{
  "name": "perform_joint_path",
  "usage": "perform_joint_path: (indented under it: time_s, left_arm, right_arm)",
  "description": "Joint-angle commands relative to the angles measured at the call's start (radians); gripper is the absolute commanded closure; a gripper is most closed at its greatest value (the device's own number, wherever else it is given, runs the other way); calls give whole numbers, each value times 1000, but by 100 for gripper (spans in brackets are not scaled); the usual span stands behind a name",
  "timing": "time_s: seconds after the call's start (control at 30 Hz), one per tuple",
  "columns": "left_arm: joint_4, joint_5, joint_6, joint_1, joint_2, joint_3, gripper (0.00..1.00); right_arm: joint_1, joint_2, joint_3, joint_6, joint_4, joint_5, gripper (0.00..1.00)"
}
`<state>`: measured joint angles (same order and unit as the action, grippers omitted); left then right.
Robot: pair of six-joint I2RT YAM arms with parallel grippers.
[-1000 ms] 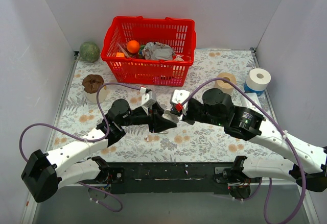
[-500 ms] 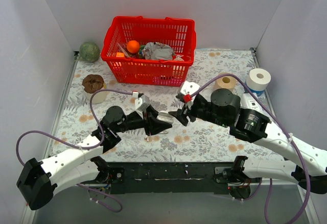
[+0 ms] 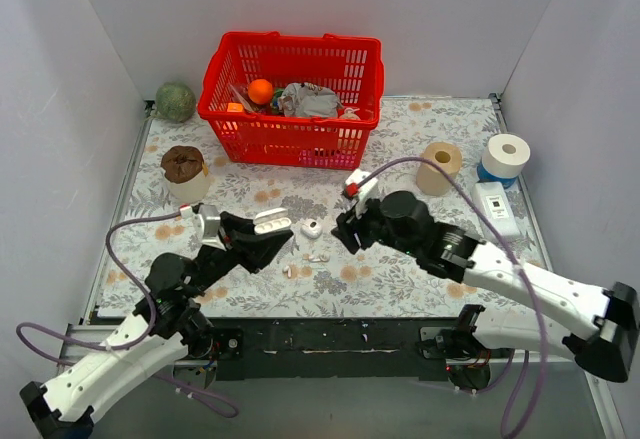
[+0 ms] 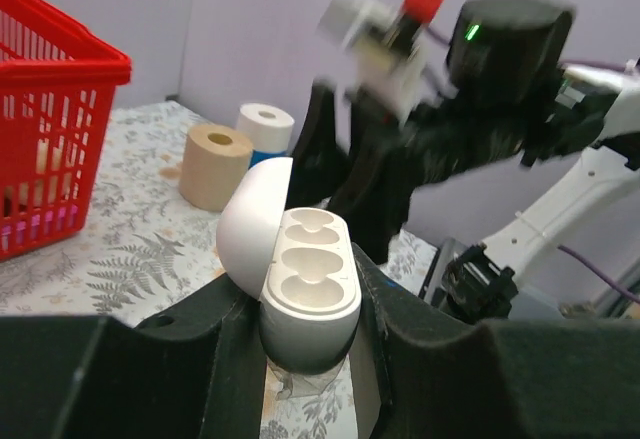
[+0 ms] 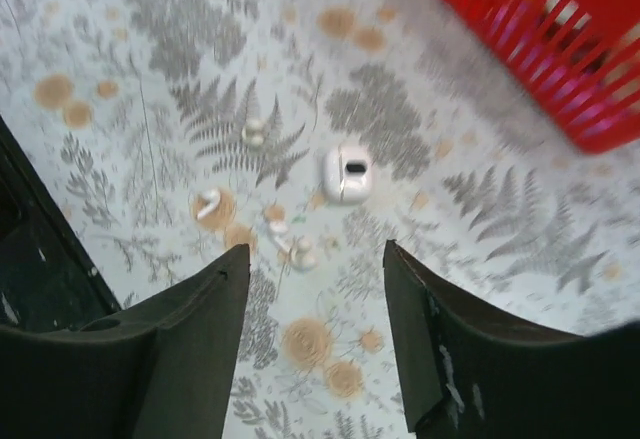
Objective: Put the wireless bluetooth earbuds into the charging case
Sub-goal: Pick up the earbud from the center of the board.
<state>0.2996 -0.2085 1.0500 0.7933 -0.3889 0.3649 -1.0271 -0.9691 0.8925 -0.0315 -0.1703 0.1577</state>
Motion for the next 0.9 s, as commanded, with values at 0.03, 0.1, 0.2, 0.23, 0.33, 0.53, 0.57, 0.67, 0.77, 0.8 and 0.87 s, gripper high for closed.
perform_joint_path:
  time_s: [0.03, 0.1, 0.2, 0.23, 0.33, 0.53, 0.57, 0.67, 0.77, 0.8, 0.87]
  left_arm:
    - [-183, 196, 11, -5, 128, 5, 100]
    - [-227, 263, 12, -5, 183, 11, 100]
    - [-264, 319, -5, -5, 215, 22, 100]
    - [-272, 336, -11, -5, 222, 23, 100]
    - [-283, 353, -19, -5, 226, 32, 100]
    - [-293, 391, -19, -5, 258, 40, 100]
    - [-294, 400, -19, -5, 268, 43, 100]
    - [-338, 409, -22, -5, 277, 55, 100]
    - [-361, 417, -27, -5, 288, 66, 100]
    - [-367, 419, -27, -5, 294, 68, 100]
    - [-376, 420, -30, -5, 301, 71, 100]
  right_arm:
    - [1, -175, -63, -79, 103, -119, 43]
    - [-8, -262, -44, -59, 114, -148, 51]
    - [-24, -362, -6, -19, 161, -194, 52]
    - [-27, -393, 18, -12, 161, -210, 51]
    - [-31, -522, 124, 10, 158, -251, 38]
    - [-36, -703, 256, 24, 213, -320, 24]
    - [-39, -744, 272, 27, 215, -323, 26]
    - [-44, -821, 330, 27, 215, -348, 35]
    - [-44, -873, 370, 28, 216, -369, 39]
    - [-44, -884, 378, 28, 219, -379, 39]
    - [-44, -916, 408, 25, 209, -382, 43]
